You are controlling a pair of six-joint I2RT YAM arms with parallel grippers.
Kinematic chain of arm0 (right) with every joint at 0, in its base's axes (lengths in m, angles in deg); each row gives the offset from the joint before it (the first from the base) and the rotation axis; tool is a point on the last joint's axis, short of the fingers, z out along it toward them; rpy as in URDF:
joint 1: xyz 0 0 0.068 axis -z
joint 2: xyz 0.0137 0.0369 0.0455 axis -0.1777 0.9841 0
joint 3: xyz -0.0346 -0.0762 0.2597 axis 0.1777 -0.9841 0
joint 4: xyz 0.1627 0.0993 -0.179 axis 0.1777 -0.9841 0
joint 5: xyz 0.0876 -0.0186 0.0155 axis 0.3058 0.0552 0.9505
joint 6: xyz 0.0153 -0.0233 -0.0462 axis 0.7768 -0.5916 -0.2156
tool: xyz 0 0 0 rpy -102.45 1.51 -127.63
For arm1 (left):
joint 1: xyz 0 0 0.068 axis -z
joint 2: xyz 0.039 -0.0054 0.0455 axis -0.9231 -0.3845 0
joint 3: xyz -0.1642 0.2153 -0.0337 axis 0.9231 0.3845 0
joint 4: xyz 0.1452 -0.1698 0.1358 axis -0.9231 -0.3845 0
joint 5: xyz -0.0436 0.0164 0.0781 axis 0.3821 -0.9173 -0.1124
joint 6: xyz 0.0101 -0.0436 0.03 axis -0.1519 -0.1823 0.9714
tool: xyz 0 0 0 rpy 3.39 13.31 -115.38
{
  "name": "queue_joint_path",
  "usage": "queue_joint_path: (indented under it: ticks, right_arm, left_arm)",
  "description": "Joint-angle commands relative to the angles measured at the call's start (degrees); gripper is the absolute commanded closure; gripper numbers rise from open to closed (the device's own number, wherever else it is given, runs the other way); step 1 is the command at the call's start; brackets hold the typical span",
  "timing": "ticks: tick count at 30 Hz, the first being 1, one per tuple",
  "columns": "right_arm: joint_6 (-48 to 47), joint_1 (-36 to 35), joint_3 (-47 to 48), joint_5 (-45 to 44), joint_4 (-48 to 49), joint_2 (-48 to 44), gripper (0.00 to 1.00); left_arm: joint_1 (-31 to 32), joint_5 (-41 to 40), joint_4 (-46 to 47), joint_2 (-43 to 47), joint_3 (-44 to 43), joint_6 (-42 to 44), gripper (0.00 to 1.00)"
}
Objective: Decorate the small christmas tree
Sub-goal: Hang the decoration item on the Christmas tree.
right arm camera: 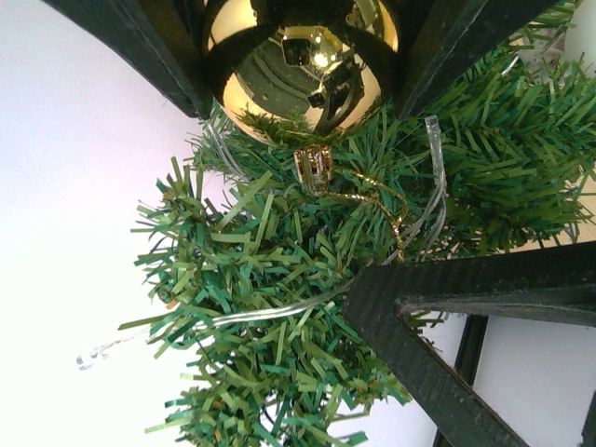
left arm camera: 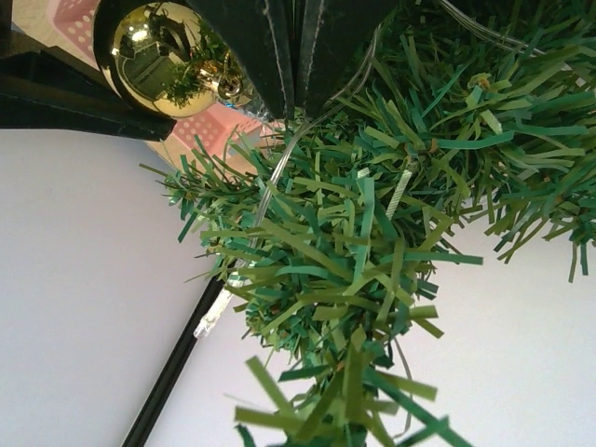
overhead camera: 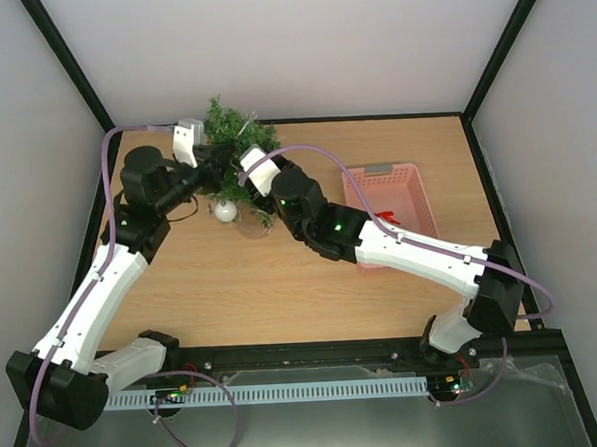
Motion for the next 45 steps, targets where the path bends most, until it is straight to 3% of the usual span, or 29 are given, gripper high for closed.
queue_joint_path:
  ticks: [1,16,32,45]
  right_arm:
    - [-0.1,-0.2,1.4,-2.7,0.1,0.9,0.62]
    - [0.9,0.6,1.8,-1.0,-0.7,1.7,0.61]
    - [4.1,0.7,6.1,1.0,-10.8,3.2,0.61]
    - [3.0,0.7,7.3,-1.2,-8.7,2.7,0.62]
  left_arm:
    - [-0.5,0.8,1.9,-0.5,-1.0,-0.8,0.98]
    - [-1.1,0.8,2.6,-1.9,-1.4,0.0,0.98]
    - [-1.2,2.8,3.3,-2.0,0.0,0.3,0.98]
    - [-1.2,4.1,3.7,-2.5,-1.3,-0.7,0.98]
